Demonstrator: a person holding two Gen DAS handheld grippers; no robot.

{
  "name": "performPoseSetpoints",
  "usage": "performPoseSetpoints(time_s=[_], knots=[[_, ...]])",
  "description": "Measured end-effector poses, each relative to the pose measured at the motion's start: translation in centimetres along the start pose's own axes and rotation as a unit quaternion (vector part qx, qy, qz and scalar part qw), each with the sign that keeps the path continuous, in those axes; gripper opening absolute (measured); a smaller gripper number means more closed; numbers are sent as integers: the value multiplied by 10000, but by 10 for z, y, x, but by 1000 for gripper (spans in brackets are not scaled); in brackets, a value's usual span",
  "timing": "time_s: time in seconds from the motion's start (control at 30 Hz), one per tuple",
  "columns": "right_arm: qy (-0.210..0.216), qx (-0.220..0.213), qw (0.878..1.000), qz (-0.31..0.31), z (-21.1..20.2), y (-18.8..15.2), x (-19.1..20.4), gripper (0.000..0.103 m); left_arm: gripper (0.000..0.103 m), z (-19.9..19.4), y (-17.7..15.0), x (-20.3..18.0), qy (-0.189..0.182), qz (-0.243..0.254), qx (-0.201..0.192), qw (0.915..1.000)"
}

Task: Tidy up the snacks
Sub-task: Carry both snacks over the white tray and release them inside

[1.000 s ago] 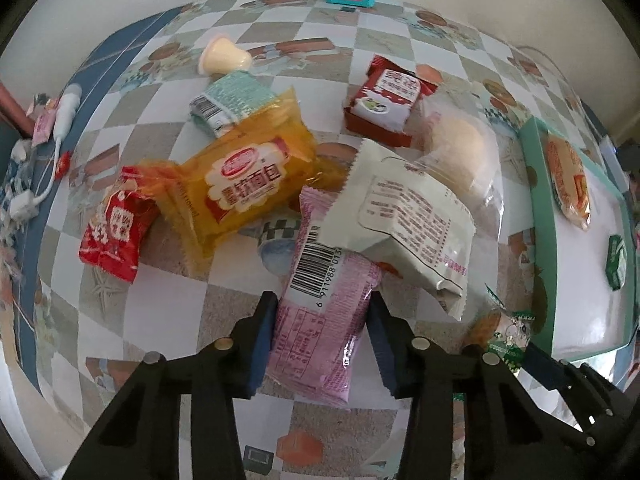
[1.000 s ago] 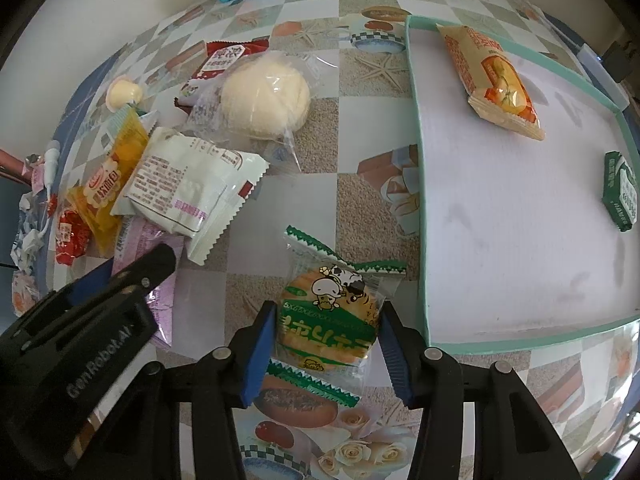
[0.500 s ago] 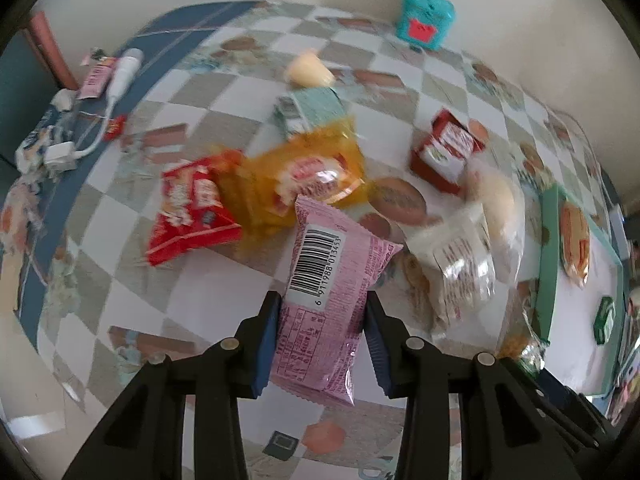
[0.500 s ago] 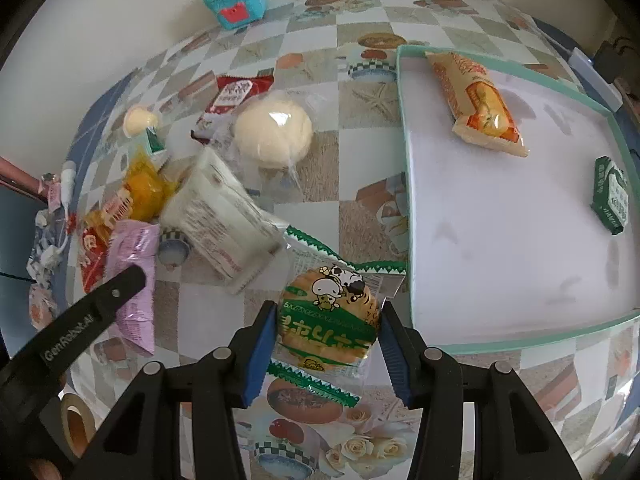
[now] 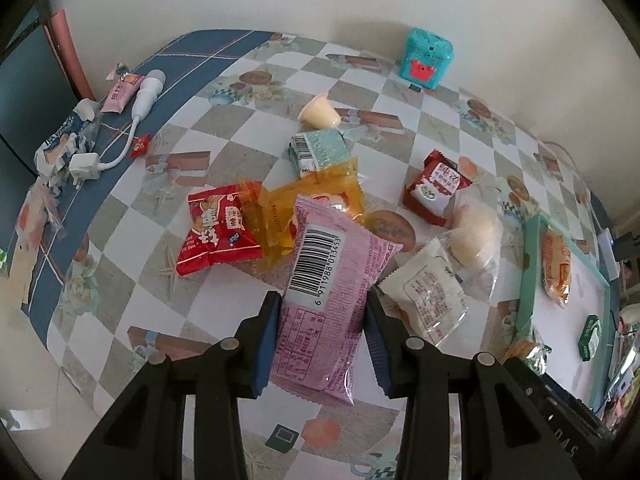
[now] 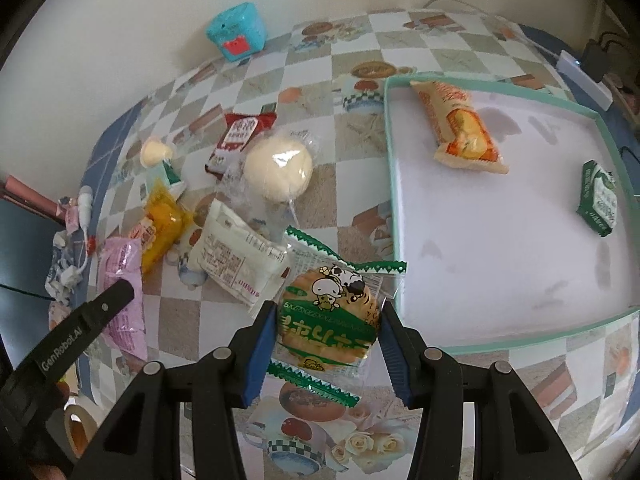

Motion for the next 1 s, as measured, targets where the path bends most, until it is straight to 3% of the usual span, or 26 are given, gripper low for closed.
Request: performPoseSetpoints(time_s=[0.13,0.57,1.0], knots=[[111,-88,9998,162,-5,6,-9,53,42,-5,-1,-12,0,147,-72,9999],[-488,-231,9933,1017,-7,24,-74,53,42,-7,-13,-75,-144,821,-39,9965],[-1143,-173,9659,2315,-3,30,-178,53,43,1,-26,-158,-487,1573,42,9863]])
Point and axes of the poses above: each gripper's, at about its wrist camera, not at the fingertips, and z roughly the way its jaws point, x to its left, y to its top, the point moved 5 cm from there along z, roughly the way its jaws point, and after that the axes turned 11 degrees about -y, right-handed, at the moved point
